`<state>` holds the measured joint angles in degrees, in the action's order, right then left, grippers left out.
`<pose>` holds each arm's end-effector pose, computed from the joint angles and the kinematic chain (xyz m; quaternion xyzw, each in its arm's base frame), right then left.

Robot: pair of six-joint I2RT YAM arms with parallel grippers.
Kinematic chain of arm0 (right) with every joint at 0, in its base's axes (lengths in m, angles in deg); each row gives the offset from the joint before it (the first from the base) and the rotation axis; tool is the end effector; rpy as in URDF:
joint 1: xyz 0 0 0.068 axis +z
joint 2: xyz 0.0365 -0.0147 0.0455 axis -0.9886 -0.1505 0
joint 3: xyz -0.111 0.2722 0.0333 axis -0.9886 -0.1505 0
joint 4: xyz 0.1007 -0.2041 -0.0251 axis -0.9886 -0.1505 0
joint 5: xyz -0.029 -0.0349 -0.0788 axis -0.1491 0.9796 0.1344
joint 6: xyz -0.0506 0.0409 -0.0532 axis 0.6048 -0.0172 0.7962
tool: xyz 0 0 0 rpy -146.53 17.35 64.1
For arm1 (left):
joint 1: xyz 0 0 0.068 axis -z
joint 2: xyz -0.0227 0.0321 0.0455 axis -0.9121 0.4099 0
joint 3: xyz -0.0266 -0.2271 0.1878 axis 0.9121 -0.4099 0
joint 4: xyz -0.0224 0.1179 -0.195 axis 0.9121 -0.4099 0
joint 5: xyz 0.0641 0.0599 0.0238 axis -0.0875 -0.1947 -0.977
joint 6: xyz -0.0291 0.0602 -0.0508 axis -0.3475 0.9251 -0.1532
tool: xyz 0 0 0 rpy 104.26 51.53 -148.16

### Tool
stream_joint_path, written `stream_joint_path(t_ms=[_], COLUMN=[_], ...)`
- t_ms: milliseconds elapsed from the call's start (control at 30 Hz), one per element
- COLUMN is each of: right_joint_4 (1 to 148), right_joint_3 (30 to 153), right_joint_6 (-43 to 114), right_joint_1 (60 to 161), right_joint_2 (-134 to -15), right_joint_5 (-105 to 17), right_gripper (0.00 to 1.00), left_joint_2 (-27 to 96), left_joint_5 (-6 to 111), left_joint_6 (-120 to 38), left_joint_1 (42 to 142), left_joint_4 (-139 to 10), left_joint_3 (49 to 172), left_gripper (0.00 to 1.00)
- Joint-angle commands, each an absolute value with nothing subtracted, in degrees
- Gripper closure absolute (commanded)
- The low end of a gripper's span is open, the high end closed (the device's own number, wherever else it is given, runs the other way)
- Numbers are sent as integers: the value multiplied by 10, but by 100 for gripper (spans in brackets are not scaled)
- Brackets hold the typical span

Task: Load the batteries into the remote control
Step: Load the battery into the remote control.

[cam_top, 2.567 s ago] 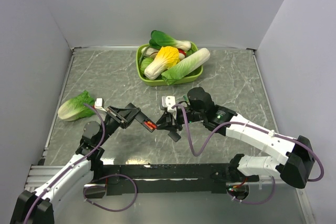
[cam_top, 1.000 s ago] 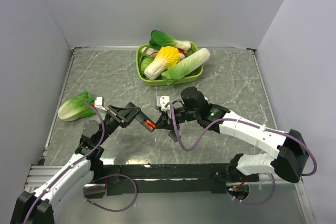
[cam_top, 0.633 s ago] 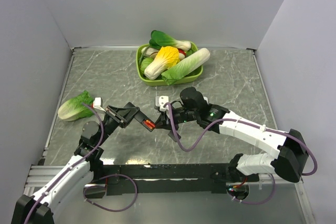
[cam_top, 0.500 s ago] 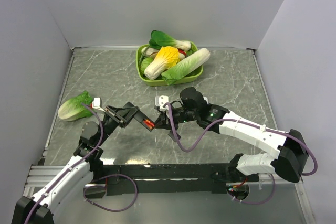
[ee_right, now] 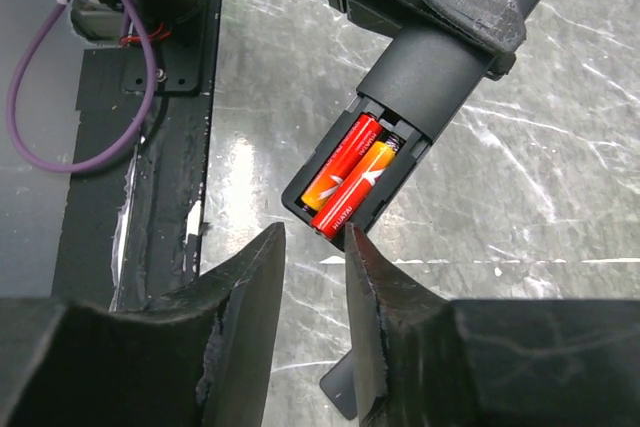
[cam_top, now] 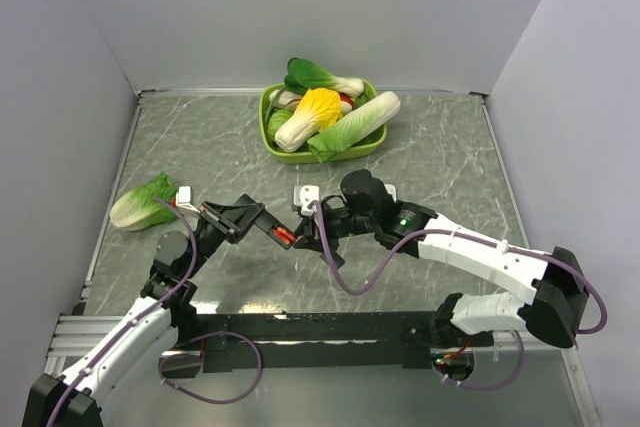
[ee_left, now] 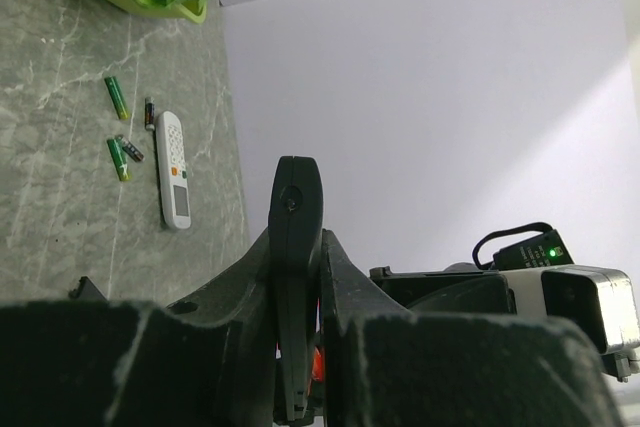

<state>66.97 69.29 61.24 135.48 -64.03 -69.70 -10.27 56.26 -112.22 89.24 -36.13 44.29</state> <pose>0.1230 0.2389 0.3215 -0.6046 0.5609 0.3850 0.4143 0.1157 -0.0672 0.2421 -0.2633 0.6153 -0.6356 0.3847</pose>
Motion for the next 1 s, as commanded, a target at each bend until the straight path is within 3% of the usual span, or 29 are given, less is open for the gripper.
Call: stream_joint_path(t_ms=[0,467,967], right_joint_4=[655,575,525], right_joint_3=[715,758,796], right_joint_6=[628,741,863], right_joint_1=[1358,1350,1341], right_joint_2=[-612,-593,-629], right_joint_5=[-678,-744,-821], right_gripper=[59,50,53], left_joint_2=[-105,-72,-57], left_joint_5=[581,629,651], left_joint_6=[-1132,-1117,-1103], left_joint_1=[894,894,894], left_joint_4=[-323,-339,-353], left_joint_3=[464,501,524], left_gripper=[99,99,99])
